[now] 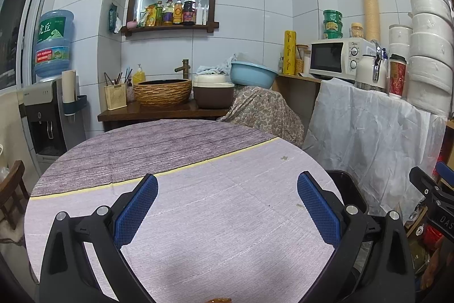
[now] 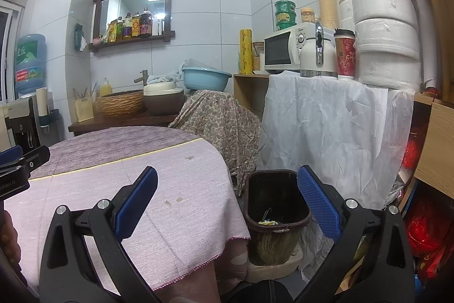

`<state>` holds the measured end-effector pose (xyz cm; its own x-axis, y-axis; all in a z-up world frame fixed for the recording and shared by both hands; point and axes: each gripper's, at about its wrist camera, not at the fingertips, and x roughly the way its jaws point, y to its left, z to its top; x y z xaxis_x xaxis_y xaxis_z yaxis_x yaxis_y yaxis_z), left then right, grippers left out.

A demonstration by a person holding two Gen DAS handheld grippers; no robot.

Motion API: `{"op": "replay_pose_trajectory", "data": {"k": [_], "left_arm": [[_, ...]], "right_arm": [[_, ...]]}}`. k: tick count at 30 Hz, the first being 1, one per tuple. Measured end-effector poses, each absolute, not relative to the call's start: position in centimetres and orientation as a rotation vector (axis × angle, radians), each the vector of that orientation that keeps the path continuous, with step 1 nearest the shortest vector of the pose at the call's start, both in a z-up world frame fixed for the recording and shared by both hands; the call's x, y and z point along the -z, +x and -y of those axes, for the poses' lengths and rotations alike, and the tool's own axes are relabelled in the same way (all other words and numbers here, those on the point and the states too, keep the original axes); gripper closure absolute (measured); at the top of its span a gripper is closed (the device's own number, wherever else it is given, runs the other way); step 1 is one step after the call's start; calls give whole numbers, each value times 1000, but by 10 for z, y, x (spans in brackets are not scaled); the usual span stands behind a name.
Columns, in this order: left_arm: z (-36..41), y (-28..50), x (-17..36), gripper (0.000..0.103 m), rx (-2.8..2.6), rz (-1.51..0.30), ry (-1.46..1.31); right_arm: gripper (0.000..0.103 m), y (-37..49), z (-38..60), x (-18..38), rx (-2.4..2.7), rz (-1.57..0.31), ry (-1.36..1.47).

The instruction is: Collect trash

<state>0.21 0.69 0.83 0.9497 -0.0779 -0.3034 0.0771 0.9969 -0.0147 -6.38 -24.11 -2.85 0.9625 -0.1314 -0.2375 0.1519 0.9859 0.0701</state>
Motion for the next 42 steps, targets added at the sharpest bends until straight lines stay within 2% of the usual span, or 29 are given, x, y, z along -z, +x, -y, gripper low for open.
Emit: {"op": "replay_pose_trajectory", "data": {"k": [42], "left_arm": [[-3,10,-3,5,102,-346,30]], "right_arm": [[6,-59,243,33,145,-254,105]]}}
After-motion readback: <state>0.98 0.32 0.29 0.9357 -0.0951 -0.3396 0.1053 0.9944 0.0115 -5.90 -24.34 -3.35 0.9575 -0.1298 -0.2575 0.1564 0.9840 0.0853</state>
